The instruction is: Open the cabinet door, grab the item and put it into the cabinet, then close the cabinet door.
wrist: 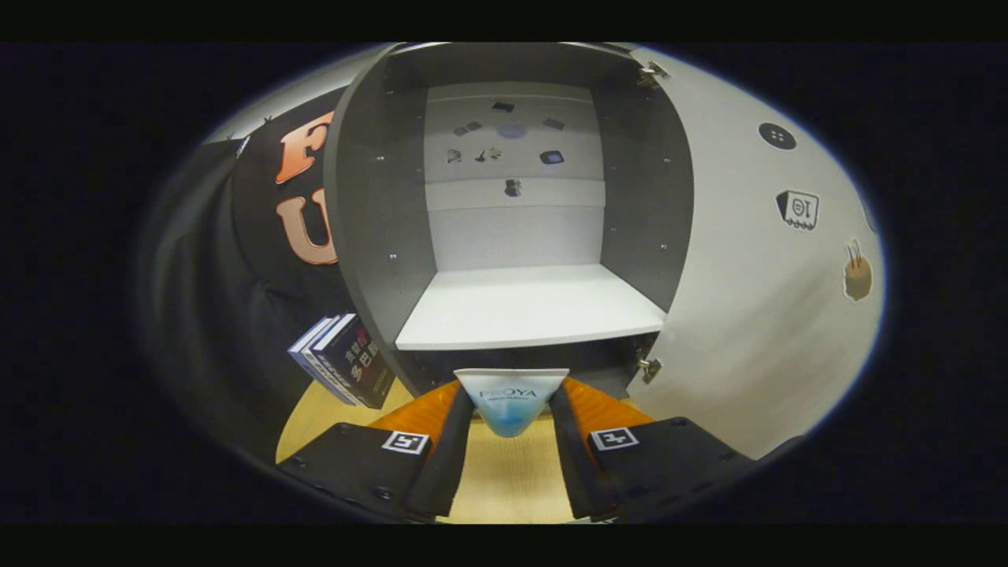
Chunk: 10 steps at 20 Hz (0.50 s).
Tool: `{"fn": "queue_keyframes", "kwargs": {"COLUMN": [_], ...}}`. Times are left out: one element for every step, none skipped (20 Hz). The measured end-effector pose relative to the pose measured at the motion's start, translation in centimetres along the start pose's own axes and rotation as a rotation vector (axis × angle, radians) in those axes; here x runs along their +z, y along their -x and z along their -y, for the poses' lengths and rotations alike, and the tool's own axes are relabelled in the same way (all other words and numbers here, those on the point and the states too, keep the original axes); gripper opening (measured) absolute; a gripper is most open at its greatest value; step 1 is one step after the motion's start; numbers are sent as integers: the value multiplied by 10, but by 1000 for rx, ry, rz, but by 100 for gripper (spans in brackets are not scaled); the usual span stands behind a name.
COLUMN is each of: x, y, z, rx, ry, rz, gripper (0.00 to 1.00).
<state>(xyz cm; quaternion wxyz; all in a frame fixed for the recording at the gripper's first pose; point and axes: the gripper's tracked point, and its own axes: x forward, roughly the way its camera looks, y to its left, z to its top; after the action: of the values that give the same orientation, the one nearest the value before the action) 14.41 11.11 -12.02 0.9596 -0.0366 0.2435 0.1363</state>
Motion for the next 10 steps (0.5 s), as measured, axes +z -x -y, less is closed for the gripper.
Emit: {"fn": "queue_keyframes", "kwargs": {"x": [13, 25, 35, 46, 57, 67, 74, 79, 83, 86], "y": [-2, -4, -7, -11, -17, -22, -29, -37, -47, -58], "z": [0, 0, 0, 0, 0, -1, 0, -1, -3, -3], "rx": [-3, -2, -1, -2, -4, -4, -4, -3, -5, -7], "ry": [5, 6, 6, 6, 9, 16, 22, 29, 39, 47], "rz": [12, 23, 31, 36, 41, 46, 47, 43, 37, 28], "gripper": [61, 61, 61, 61, 60, 61, 61, 60, 60, 60]}}
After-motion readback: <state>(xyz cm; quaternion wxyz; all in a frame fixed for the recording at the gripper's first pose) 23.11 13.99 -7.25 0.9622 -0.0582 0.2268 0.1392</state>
